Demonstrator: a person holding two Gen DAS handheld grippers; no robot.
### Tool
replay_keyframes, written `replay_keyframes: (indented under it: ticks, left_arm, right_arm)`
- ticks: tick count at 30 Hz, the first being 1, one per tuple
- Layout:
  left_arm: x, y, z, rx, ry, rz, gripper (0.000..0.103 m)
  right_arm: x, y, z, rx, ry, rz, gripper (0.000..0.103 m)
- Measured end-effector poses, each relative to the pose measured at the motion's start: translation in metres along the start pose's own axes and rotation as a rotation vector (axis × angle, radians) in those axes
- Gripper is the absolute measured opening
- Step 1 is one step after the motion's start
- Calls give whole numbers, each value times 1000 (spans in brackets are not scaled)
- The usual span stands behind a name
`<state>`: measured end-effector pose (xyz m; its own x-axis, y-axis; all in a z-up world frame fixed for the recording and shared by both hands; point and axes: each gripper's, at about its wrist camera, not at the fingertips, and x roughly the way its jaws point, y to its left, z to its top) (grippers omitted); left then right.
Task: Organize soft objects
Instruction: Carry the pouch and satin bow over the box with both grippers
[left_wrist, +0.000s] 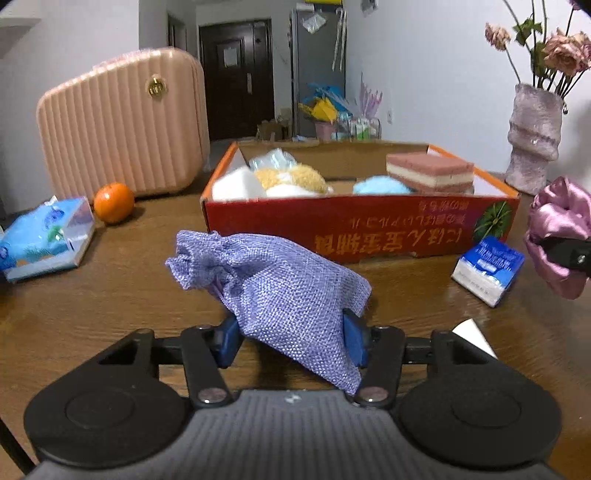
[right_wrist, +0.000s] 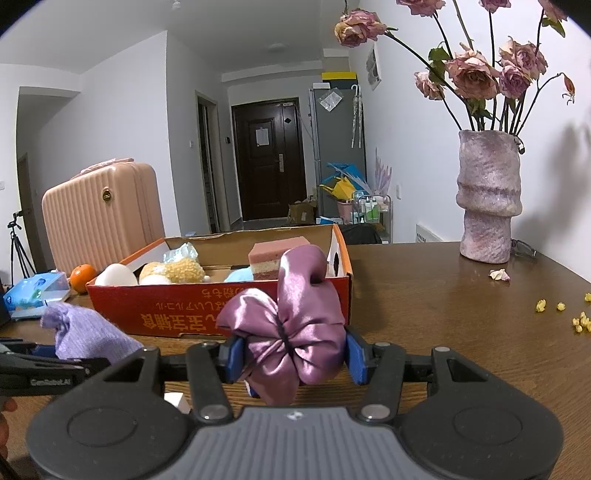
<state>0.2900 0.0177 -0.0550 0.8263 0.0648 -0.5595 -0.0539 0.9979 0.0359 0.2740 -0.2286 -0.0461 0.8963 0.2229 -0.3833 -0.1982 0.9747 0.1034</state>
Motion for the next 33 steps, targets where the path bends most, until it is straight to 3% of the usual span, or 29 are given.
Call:
replay_keyframes:
  ticks: [5, 12, 33]
  left_arm:
    - [-28, -6, 1, -10, -104, 16, 56]
    - [-51, -16, 3, -29, -172, 19, 56]
    - [-50, -22, 21, -66, -222, 38, 56]
  right_arm:
    - [-4, 1, 0, -6, -17, 2, 53]
    - [-13, 7, 2, -24, -59, 13, 53]
    - [-12, 28, 3, -74, -127, 24, 53]
